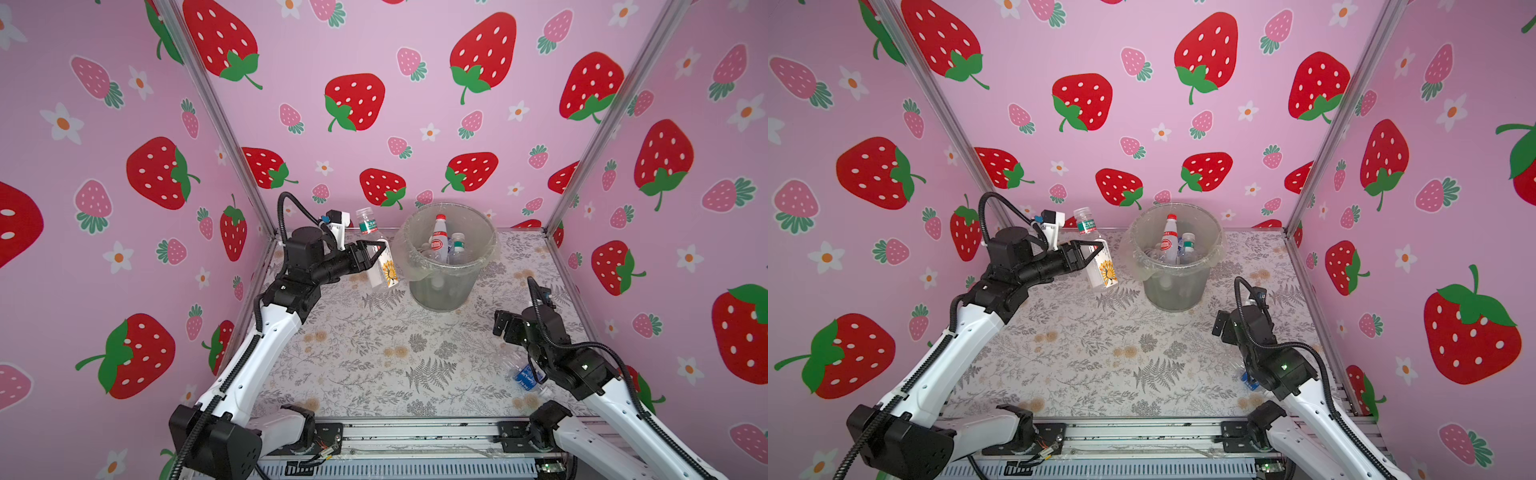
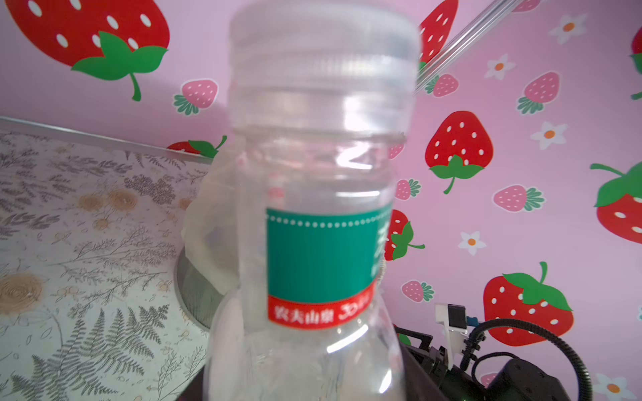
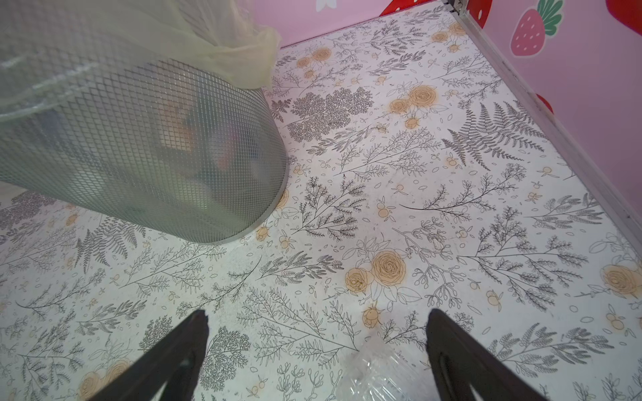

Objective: Throw the plastic bottles in the bin
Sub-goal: Throw the plastic bottle into the trash bin.

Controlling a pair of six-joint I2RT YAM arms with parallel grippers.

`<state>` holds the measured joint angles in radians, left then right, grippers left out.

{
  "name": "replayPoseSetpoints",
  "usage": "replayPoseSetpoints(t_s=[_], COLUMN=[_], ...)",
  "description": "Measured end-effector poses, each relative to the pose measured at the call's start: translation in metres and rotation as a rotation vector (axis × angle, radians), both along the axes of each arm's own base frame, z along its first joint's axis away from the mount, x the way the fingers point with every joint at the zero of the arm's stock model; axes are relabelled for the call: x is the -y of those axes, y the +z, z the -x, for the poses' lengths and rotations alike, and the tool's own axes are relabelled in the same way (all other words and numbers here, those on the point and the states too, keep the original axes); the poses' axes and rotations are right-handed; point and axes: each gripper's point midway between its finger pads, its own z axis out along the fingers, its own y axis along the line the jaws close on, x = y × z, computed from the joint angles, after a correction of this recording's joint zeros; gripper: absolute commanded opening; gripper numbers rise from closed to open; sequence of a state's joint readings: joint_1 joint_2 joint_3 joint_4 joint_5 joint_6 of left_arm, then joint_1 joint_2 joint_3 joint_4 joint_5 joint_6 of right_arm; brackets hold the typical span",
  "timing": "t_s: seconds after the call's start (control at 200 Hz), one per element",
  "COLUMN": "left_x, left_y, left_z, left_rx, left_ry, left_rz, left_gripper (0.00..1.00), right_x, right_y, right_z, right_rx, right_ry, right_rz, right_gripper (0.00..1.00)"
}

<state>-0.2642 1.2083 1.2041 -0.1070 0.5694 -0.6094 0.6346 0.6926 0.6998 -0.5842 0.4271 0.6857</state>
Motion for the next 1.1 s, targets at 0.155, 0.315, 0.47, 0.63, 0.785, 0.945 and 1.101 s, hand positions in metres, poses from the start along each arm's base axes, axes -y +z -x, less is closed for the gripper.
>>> replayPoseSetpoints(t_s=[0.155,0.315,0.47,0.63,0.785,0.945,1.101], left_x=[-0.002,0.006,0.029,0.072,0.129,0.171,0.162], left_y=[0.027,0.048,0.075,0.092,0.097,0.074,0.027], left_z=[0.006,-0.005,-0.026,-0.048,-0.083,-0.124,-0.128], left_rx=[0.086,0.107,0.141,0.151,0.138,0.054,-0.088], left_ry=[0.003,0.012,0.001,-0.030,-0.059,-0.068,-0.045], left_rz=[0.041,0.061,0.076,0.077,0.047,-0.003,-0.088], left_gripper=[0.61,0.62,0.63,0.71,0.87,0.99,0.99], right_x=[0.001,0.002,0.003,0.004,0.005,0.005,0.007], right_y=[0.004,0.006,0.008,0.009,0.010,0.010,0.011], right_z=[0.001,0.003,0.004,0.006,0.006,0.007,0.009], right_rx=[0.014,0.026,0.034,0.038,0.042,0.041,0.043], right_ry=[0.001,0.001,0.001,0.000,-0.001,-0.001,-0.001], right_rz=[-0.009,-0.018,-0.024,-0.027,-0.029,-0.029,-0.029], right_gripper=[0.99,0.99,0.99,0.99,0.99,0.99,0.99])
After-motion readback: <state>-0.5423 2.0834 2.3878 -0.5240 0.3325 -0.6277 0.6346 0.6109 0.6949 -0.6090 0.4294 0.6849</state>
